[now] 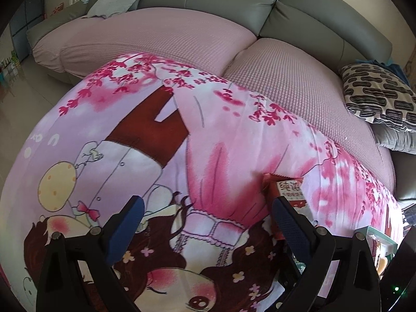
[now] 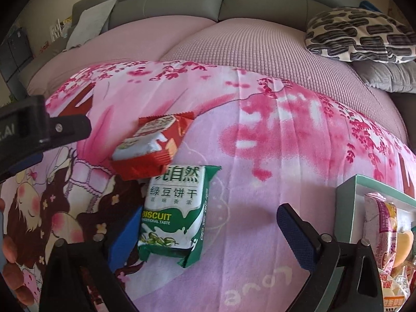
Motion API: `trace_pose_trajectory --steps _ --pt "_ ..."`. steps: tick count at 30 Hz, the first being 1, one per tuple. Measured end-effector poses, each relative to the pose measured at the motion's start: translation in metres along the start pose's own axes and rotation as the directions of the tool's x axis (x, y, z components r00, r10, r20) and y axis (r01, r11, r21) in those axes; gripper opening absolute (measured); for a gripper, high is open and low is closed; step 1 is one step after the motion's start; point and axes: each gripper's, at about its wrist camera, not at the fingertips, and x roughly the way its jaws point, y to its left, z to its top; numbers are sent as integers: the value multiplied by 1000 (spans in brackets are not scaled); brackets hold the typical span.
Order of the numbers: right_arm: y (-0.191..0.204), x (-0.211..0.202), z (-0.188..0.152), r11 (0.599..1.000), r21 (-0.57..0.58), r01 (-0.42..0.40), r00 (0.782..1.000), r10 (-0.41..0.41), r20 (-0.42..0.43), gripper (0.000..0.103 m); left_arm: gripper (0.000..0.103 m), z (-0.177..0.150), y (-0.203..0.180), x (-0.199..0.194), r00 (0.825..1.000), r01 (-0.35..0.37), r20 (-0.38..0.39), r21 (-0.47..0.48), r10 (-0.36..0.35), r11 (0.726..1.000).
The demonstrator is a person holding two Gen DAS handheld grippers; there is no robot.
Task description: Organize snacks
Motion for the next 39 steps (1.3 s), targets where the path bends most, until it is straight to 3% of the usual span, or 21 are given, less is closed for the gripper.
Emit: trace_pose_trajectory --steps 10,15,27,32,35,39 --pt "-20 -1 3 999 50 19 999 -20 26 78 99 0 -32 13 998 69 -4 51 -69 996" --pt "-27 3 6 998 53 25 999 -26 28 66 99 -1 -52 32 992 122 -44 59 -120 991" --pt "-37 3 6 996 90 30 998 -34 46 45 98 -8 -62 46 996 65 -61 104 -59 992" --pt "-43 0 5 994 108 15 999 -20 46 42 96 -7 -51 42 999 20 -50 112 -15 993" --pt "-42 0 5 994 107 16 999 -22 49 42 91 -5 -42 39 999 -18 -42 99 22 995" --pt "-41 0 4 994 109 22 998 -27 54 42 73 -4 -40 37 999 1 -41 88 3 996"
